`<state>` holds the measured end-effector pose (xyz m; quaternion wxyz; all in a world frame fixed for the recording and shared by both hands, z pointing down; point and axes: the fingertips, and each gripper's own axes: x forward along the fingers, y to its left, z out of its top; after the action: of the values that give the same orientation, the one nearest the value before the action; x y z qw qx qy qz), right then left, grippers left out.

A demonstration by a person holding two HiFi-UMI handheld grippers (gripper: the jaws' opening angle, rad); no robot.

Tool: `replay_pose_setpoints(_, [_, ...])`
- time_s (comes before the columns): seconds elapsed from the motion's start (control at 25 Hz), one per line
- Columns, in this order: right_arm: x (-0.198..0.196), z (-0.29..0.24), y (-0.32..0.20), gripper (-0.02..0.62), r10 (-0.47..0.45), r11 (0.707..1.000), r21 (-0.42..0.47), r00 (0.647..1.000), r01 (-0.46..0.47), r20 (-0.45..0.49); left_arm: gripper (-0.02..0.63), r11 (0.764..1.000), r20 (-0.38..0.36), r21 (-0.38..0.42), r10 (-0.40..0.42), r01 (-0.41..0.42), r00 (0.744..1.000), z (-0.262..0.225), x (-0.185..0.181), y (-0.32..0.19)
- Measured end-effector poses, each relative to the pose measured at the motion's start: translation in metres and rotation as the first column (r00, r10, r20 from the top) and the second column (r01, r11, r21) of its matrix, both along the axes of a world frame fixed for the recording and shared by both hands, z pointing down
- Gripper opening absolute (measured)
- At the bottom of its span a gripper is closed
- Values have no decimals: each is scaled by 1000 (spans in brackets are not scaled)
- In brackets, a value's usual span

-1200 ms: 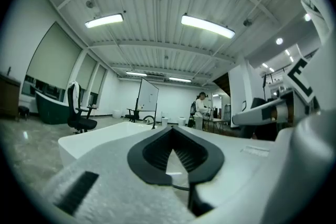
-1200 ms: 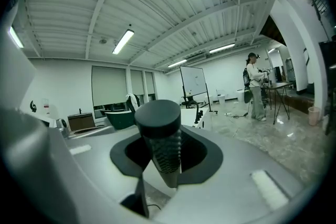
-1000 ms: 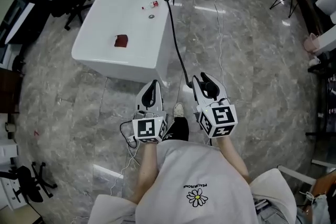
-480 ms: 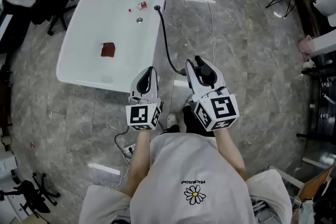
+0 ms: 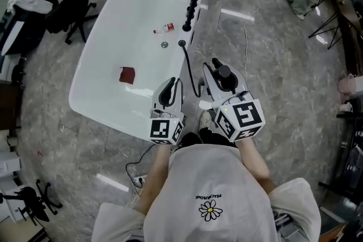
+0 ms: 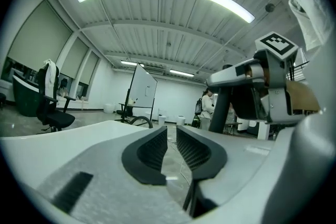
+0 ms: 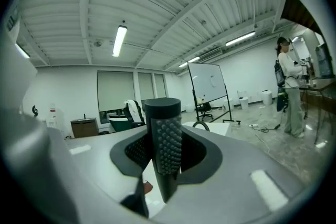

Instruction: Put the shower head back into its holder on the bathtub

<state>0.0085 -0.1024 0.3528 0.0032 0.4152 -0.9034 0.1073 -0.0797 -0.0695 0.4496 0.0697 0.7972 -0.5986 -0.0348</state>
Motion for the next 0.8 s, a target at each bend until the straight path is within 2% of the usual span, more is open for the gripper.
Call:
replay_pose_setpoints(0.08, [-2, -16, -35, 110, -33, 999, 24, 999, 33, 17, 68, 1000, -4, 5, -17, 17, 1000, -5, 4, -29])
replay_pose_setpoints(0.2, [-2, -31, -83, 110, -37, 999, 30, 998, 36, 45, 96, 999, 0, -18, -41, 41, 999, -3, 3, -62])
replay_pose_setpoints(0.44, [-9, -43, -150, 110, -20, 1000, 18, 995, 18, 99, 118, 995, 38, -104, 11, -7, 999, 37, 3, -124])
replay_pose_setpoints(0.52, [-15, -50, -165, 110, -26, 1000, 17, 995, 24, 98, 125, 991, 15, -130, 44, -42, 999, 53, 9, -145])
replay_pose_setpoints(0.64, [-22, -71, -173, 110, -89, 996, 10, 986, 89, 142, 149, 985, -43, -156, 64, -70, 997, 79, 15, -169])
replay_pose_setpoints(0.72, [-22, -94, -181, 110, -117, 993, 29, 976, 114, 183, 159, 981, -46, -181, 66, -73, 997, 95, 16, -187])
replay_pose_setpoints(0.8, [-18, -114, -192, 110, -105, 994, 46, 976, 98, 188, 164, 972, -56, -221, 70, -81, 996, 110, 23, -196])
